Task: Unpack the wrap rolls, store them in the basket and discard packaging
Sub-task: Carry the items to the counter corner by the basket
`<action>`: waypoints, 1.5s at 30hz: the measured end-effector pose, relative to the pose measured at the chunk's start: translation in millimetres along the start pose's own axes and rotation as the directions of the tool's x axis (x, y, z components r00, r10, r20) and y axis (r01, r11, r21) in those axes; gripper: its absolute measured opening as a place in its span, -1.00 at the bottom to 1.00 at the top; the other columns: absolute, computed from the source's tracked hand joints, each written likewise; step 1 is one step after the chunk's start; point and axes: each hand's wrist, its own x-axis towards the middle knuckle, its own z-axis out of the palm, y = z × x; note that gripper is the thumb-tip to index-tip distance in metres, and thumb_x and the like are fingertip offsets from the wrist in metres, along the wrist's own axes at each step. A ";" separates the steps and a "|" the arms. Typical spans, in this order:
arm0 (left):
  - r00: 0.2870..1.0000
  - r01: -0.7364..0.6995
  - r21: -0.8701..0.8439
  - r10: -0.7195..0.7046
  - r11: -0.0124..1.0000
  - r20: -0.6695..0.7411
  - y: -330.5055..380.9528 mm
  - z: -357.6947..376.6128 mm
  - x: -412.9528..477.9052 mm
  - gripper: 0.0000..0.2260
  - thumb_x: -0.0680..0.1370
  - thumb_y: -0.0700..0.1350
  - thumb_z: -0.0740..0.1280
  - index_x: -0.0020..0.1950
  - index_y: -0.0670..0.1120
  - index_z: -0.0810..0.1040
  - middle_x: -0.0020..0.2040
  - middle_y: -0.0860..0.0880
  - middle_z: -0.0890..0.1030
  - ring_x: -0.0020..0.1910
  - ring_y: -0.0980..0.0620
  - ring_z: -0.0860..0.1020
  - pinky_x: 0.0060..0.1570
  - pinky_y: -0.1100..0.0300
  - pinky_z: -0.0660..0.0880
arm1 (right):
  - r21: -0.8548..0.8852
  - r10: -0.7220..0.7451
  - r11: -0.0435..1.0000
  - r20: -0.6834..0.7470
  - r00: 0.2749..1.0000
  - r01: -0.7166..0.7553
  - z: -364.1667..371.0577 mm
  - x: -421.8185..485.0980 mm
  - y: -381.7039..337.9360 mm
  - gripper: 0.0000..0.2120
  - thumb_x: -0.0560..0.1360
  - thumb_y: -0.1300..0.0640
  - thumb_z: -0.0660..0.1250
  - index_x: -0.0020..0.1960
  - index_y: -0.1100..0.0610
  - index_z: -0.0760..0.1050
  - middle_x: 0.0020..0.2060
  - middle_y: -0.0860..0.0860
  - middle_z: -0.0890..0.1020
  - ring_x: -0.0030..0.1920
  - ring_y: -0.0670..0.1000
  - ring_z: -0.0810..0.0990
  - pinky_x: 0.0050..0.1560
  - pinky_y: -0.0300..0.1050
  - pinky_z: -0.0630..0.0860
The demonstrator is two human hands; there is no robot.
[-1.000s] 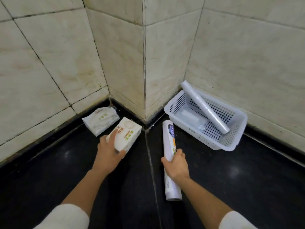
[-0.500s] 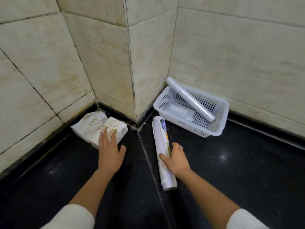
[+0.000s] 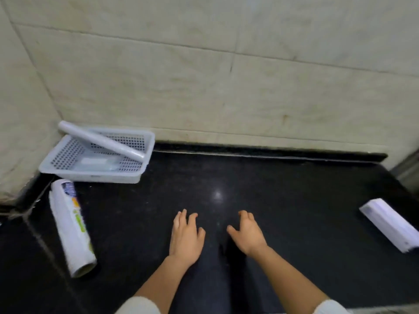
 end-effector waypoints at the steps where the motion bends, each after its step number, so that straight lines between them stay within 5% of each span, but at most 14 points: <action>1: 0.999 -0.017 0.016 0.016 1.000 0.036 24.8 20.2 2.5 -0.56 0.62 -0.02 0.14 0.49 -0.08 0.22 0.56 -0.18 0.11 0.54 -0.11 -0.03 0.51 0.05 0.05 | 0.000 0.022 1.000 -0.017 1.000 -0.022 -17.7 -0.1 28.3 -0.45 0.52 -0.07 0.27 0.40 0.15 0.24 0.30 0.08 0.38 0.24 0.11 0.45 0.23 0.06 0.46; 7: 0.983 -0.030 0.035 0.023 0.999 0.181 179.3 150.1 -2.3 -0.57 0.63 -0.01 0.12 0.48 -0.10 0.23 0.54 -0.23 0.12 0.54 -0.16 -0.01 0.50 0.02 0.05 | 0.011 0.117 0.993 -0.054 0.992 -0.116 -123.7 -4.2 208.6 -0.49 0.49 -0.08 0.27 0.35 0.12 0.28 0.24 0.05 0.39 0.23 0.10 0.44 0.24 0.10 0.45; 13: 0.970 -0.025 0.004 0.023 1.000 0.244 291.2 253.0 -9.6 -0.53 0.62 -0.03 0.14 0.51 -0.10 0.17 0.56 -0.20 0.06 0.54 -0.15 -0.04 0.50 -0.02 0.06 | -0.159 0.155 0.970 -0.176 0.972 -0.183 -206.6 4.5 352.2 -0.49 0.49 -0.10 0.27 0.34 0.13 0.31 0.28 0.08 0.39 0.31 0.13 0.33 0.28 0.08 0.33; 18: 0.951 -0.067 0.135 0.022 0.988 0.309 319.9 306.9 -3.2 -0.44 0.63 0.10 0.07 0.57 -0.04 -0.02 0.58 -0.19 -0.11 0.55 -0.15 -0.13 0.52 -0.02 -0.05 | -0.210 0.176 0.949 -0.261 0.949 -0.233 -248.7 24.3 420.6 -0.47 0.42 -0.10 0.30 0.30 0.08 0.28 0.34 0.03 0.30 0.35 0.11 0.22 0.30 0.11 0.22; 23: 0.930 -0.103 0.271 -0.005 0.957 0.368 306.8 336.6 -6.8 -0.31 0.58 0.28 -0.05 0.52 0.02 -0.34 0.49 -0.15 -0.45 0.49 -0.14 -0.39 0.48 -0.07 -0.28 | -0.191 0.329 0.916 -0.147 0.933 -0.353 -269.8 45.5 457.3 -0.22 0.42 -0.13 0.36 0.48 0.15 0.10 0.41 0.10 0.32 0.39 0.16 0.27 0.30 0.15 0.30; 28: 0.915 -0.106 0.278 -0.015 0.955 0.402 301.8 336.2 -3.9 -0.30 0.57 0.30 -0.04 0.52 0.04 -0.35 0.40 -0.08 -0.54 0.46 -0.10 -0.46 0.45 -0.05 -0.33 | -0.072 0.386 0.918 -0.057 0.921 -0.390 -264.1 57.6 462.7 -0.48 0.40 -0.08 0.41 0.16 0.18 0.28 0.20 0.17 0.51 0.13 0.21 0.52 0.01 0.07 0.51; 33: 0.878 -0.070 0.180 -0.025 0.981 0.478 307.5 310.9 0.3 -0.34 0.60 0.22 0.08 0.57 0.06 -0.18 0.55 -0.11 -0.34 0.52 -0.10 -0.32 0.48 -0.01 -0.22 | 0.035 0.284 0.959 -0.079 0.955 -0.282 -246.4 72.6 432.5 -0.51 0.34 -0.08 0.46 -0.01 0.15 0.26 0.03 0.14 0.54 -0.13 0.13 0.48 -0.39 -0.09 0.33; 40: 0.944 0.196 0.046 -0.201 0.980 0.261 236.7 217.8 -32.5 -0.39 0.62 0.10 0.14 0.57 0.09 -0.11 0.59 -0.08 -0.18 0.55 -0.09 -0.19 0.49 0.01 -0.07 | 0.138 0.060 0.988 0.068 0.996 -0.069 -174.2 69.1 311.6 -0.52 0.31 -0.09 0.47 0.00 0.10 0.28 -0.04 0.01 0.47 -0.11 0.07 0.49 -0.33 -0.10 0.38; 45: 0.906 0.416 0.046 -0.418 0.908 0.068 128.9 119.4 -57.5 -0.42 0.62 0.06 0.16 0.57 0.01 -0.01 0.59 -0.13 -0.08 0.54 -0.15 -0.11 0.49 -0.06 0.08 | 0.197 -0.122 0.977 0.179 0.976 0.086 -106.7 44.6 200.2 -0.52 0.28 -0.12 0.46 0.02 0.09 0.33 -0.05 -0.01 0.52 -0.11 0.05 0.54 -0.36 -0.16 0.39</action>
